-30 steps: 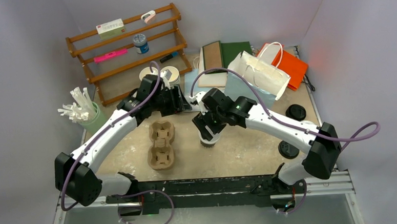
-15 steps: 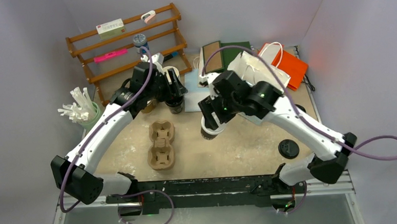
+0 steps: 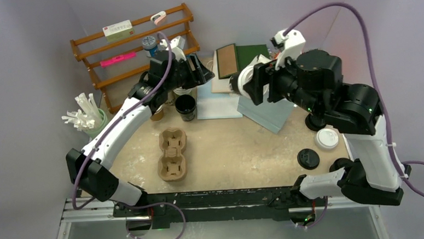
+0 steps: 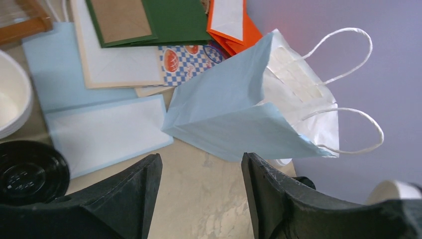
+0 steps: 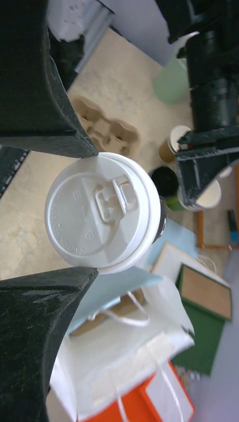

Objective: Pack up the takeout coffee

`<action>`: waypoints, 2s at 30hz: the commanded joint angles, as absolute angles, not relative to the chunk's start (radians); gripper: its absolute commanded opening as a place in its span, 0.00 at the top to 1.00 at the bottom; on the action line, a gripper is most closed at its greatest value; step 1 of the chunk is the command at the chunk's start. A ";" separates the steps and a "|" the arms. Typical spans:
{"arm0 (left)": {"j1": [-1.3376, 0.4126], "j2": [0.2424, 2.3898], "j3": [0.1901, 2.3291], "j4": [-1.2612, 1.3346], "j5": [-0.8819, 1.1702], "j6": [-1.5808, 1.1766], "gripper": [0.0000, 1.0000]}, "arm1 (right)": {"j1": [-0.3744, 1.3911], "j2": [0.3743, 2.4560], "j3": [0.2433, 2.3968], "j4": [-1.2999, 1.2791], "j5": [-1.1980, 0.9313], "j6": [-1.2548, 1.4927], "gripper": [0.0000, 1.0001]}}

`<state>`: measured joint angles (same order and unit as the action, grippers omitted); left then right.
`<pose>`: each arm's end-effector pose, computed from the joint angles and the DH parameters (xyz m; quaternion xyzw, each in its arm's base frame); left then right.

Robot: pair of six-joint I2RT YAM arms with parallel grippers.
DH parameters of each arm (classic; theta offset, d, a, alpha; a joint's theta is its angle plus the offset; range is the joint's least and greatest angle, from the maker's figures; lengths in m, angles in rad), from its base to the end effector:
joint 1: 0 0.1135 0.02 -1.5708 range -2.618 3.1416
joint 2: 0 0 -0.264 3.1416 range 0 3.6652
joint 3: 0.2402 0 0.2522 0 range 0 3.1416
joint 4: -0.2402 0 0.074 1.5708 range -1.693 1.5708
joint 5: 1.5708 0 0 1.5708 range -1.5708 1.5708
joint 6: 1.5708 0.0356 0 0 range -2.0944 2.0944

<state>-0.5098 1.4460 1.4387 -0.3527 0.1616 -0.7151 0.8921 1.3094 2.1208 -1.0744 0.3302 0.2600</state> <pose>0.2893 -0.1683 0.3952 -0.0383 0.8200 -0.3804 0.4260 0.1225 0.1336 0.5595 -0.1483 0.7752 0.2174 0.5742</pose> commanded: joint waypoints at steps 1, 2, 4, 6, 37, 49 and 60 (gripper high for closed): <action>-0.597 1.517 1.552 -0.223 0.163 -0.714 0.37 | 0.896 1.285 2.148 -1.015 0.624 0.208 0.48; -0.618 1.540 1.572 -0.211 0.156 -0.715 0.37 | 0.896 1.293 2.158 -1.015 0.686 0.202 0.48; -0.659 1.587 1.610 -0.185 0.146 -0.718 0.37 | 0.894 1.321 2.191 -1.032 0.808 0.188 0.48; -0.692 1.629 1.641 -0.163 0.132 -0.730 0.37 | 0.882 1.347 2.216 -1.042 0.897 0.175 0.48; -0.727 2.081 2.138 -0.382 0.089 -0.504 0.38 | 0.436 1.350 1.897 -1.293 0.410 0.422 0.52; -0.727 2.034 2.115 -0.399 0.236 -0.404 0.96 | 0.437 1.355 1.917 -1.278 0.091 0.439 0.75; -0.659 1.889 2.116 -0.655 0.396 -0.398 1.00 | 0.681 1.374 1.872 -1.277 0.149 0.428 0.73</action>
<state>-0.7132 1.9812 2.0640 -0.5373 0.2882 -0.4175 0.5774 1.3640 1.8732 -1.2770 0.1146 0.4232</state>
